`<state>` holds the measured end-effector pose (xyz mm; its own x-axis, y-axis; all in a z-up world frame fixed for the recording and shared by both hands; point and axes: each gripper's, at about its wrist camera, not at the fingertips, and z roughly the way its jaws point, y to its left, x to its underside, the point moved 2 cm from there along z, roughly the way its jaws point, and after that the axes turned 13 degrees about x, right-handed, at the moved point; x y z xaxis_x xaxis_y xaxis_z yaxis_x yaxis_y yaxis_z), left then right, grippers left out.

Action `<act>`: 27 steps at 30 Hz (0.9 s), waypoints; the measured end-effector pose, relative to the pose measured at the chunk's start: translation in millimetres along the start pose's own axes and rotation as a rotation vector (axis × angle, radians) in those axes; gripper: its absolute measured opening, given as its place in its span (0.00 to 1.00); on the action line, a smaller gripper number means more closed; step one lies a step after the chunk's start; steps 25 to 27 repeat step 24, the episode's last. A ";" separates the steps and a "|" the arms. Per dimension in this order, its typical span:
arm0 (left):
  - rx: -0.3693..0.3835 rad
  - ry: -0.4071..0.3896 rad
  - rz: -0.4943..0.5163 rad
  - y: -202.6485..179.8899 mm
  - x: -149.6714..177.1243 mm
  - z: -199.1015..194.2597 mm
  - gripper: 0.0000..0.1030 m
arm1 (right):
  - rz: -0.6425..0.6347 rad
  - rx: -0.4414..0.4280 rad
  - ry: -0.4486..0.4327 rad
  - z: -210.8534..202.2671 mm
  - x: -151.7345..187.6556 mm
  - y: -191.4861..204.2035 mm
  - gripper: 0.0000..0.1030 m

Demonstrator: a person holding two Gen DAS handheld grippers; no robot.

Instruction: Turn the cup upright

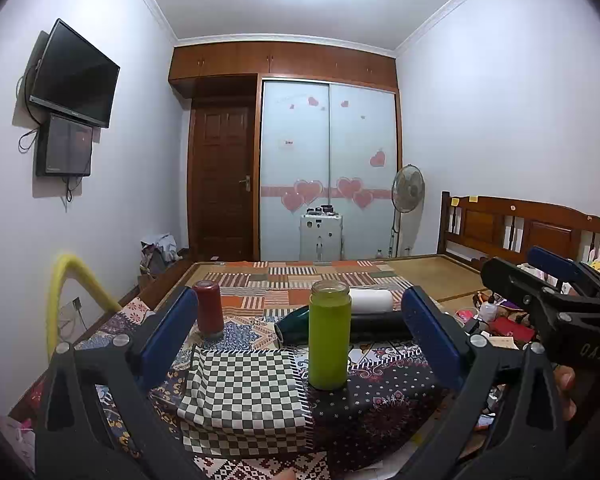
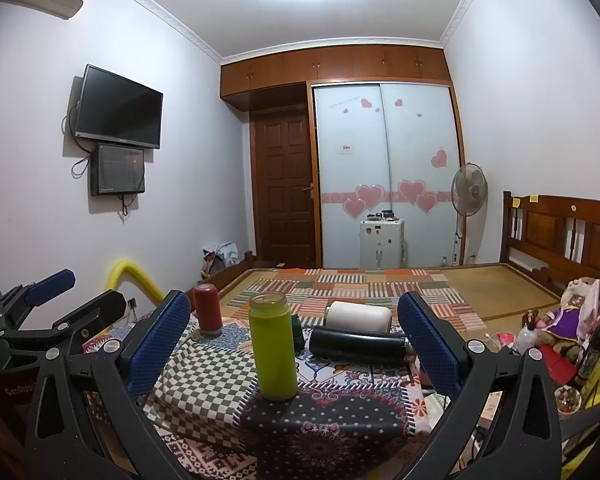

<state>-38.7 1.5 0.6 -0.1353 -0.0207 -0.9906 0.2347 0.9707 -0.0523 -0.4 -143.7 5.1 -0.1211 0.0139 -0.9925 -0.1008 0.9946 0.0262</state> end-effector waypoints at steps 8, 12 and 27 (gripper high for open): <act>0.008 0.008 -0.003 -1.1 0.5 3.6 1.00 | 0.005 0.000 0.001 0.0 -2.6 -1.6 1.00; 0.009 0.013 -0.003 -1.9 1.1 5.2 1.00 | 0.004 -0.003 0.001 -1.1 -3.3 -1.0 1.00; 0.014 0.037 -0.016 2.0 4.8 7.3 1.00 | 0.019 -0.005 0.019 1.7 -2.0 -3.9 1.00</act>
